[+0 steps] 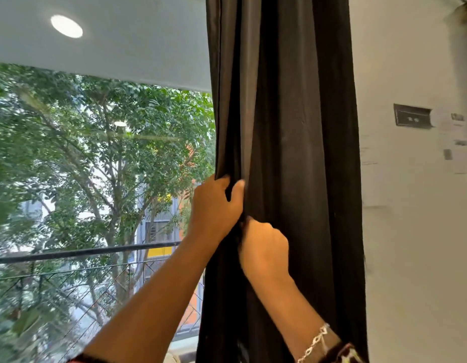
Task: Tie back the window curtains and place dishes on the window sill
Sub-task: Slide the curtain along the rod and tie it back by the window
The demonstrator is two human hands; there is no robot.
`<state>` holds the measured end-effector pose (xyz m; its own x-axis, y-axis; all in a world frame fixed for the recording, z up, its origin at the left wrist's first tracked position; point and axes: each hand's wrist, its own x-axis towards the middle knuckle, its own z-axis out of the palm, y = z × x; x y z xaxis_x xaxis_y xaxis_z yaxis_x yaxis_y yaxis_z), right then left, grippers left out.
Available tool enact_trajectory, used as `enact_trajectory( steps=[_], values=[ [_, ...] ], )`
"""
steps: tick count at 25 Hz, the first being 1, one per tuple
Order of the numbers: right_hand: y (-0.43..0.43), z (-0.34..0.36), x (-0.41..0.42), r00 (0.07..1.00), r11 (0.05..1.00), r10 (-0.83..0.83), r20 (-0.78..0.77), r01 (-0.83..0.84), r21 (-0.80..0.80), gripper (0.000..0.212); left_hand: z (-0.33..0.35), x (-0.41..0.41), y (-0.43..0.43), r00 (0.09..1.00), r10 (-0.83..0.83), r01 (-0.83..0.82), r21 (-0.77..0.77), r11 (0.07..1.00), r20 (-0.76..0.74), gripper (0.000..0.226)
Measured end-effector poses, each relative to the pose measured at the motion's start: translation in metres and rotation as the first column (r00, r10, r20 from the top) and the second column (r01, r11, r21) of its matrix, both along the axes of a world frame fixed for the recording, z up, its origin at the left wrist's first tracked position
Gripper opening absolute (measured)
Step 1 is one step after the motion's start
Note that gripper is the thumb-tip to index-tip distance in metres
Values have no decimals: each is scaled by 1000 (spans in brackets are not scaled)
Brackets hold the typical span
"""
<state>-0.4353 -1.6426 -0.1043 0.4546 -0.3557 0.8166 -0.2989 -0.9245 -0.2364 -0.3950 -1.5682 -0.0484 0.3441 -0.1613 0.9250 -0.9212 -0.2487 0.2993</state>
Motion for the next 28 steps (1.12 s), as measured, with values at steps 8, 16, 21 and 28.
enact_trajectory(
  steps=[8, 16, 21, 28],
  values=[
    [-10, -19, -18, 956, 958, 285, -61, -283, 43, 36, -5, 5, -18, 998, 52, -56, -93, 994, -44, 33],
    [-113, -2, -42, 877, 896, 94, 471, -281, 345, 55, -8, 19, -25, 996, 90, -90, -105, 990, -2, 32],
    [-114, -4, -20, 988, 926, 82, 129, -123, 357, 38, -10, 19, -37, 996, 91, -89, -120, 989, 13, 28],
    [-79, -14, -7, 986, 986, 130, 109, -140, 89, 35, -9, 9, -63, 998, 58, -59, -120, 991, -15, 28]
  ],
)
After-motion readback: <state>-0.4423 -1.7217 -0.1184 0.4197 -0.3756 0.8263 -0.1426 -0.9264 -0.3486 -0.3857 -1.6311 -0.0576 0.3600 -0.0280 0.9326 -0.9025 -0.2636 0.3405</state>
